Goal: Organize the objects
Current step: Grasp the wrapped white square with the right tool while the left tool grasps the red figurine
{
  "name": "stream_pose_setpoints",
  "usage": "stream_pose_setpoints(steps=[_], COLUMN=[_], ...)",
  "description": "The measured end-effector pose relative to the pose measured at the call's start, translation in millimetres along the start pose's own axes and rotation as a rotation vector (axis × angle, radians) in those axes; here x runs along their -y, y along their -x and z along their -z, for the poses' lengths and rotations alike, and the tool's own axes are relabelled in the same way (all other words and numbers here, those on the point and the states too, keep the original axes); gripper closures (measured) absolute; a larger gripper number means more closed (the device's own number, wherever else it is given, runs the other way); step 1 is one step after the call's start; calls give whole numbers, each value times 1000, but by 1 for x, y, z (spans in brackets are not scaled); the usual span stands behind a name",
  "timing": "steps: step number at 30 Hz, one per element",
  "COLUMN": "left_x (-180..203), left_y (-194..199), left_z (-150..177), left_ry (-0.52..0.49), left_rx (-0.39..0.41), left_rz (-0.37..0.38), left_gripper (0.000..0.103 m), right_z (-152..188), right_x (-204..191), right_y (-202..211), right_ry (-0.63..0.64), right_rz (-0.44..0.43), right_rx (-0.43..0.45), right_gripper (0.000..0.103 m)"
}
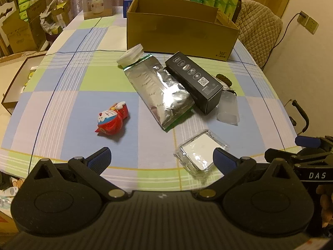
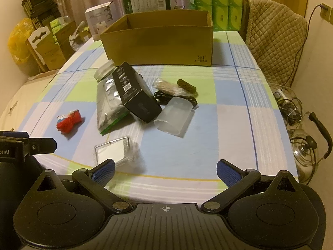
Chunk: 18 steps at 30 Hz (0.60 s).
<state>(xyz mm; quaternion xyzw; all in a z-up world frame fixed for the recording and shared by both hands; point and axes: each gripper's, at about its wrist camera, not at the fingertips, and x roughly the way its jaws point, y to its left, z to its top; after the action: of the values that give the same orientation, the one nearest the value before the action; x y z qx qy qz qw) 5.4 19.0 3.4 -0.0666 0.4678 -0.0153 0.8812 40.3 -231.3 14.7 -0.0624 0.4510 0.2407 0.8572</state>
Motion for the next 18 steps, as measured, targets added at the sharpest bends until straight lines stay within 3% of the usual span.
stream_pose_setpoints(steps=[10, 18], left_x=[-18, -49], left_y=[-6, -11], left_z=[-3, -13], left_ry=[8, 27], left_rx=[-7, -1], left_rz=[-6, -23], left_gripper=[1, 1], right_z=[0, 1], right_x=[-10, -39], right_y=[-10, -34], right_ry=[31, 115], right_rz=[-20, -131], right_rx=[-7, -11], right_gripper=[2, 2])
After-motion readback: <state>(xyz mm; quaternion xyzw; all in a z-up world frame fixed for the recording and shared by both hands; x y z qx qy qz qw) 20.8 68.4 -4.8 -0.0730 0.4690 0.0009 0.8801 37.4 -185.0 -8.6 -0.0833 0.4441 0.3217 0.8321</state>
